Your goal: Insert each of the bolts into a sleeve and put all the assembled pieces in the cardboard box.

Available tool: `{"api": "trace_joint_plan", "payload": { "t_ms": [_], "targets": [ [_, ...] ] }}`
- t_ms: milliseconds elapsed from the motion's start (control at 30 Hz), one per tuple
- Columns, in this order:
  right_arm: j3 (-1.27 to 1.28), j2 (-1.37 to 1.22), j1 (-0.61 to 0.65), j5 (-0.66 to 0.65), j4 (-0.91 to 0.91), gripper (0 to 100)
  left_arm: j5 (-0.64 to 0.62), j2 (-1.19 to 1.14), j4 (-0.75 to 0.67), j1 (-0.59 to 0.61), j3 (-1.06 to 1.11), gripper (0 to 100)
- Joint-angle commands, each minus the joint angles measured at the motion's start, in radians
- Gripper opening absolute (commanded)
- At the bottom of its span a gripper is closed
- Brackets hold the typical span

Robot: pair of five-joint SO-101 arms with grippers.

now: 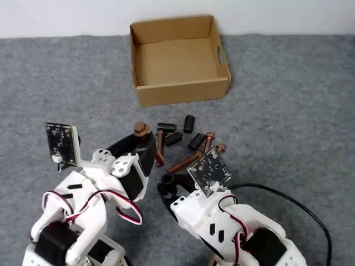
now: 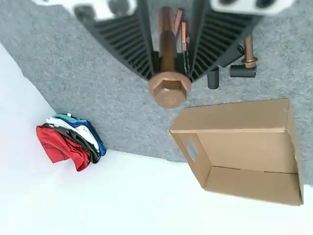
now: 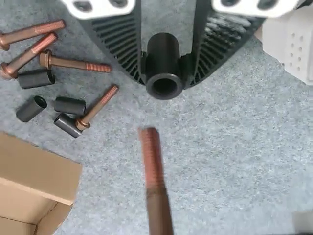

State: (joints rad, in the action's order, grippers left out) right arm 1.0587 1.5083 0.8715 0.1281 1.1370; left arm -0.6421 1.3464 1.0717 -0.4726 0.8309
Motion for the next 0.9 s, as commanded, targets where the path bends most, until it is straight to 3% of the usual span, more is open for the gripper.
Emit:
{"api": "trace_joint_plan", "payload": {
  "t_ms": [0, 233, 433, 867],
  "targets": [
    [-0.009, 0.005, 0.007, -0.035, -0.031, 0.9, -0.008, 0.023, -0.051, -0.012, 0.018, 0],
    [-0.009, 0.012, 0.005, -0.035, -0.030, 0.9, -0.008, 0.031, -0.052, -0.017, 0.027, 0],
    [-0.009, 0.012, 0.005, -0.035, -0.030, 0.9, -0.005, 0.063, -0.049, -0.106, 0.025, 0],
    [-0.026, 0.015, -0.077, -0.035, -0.033, 0.9, 0.052, 0.064, 0.021, -0.107, 0.036, 0]
  ]
}}
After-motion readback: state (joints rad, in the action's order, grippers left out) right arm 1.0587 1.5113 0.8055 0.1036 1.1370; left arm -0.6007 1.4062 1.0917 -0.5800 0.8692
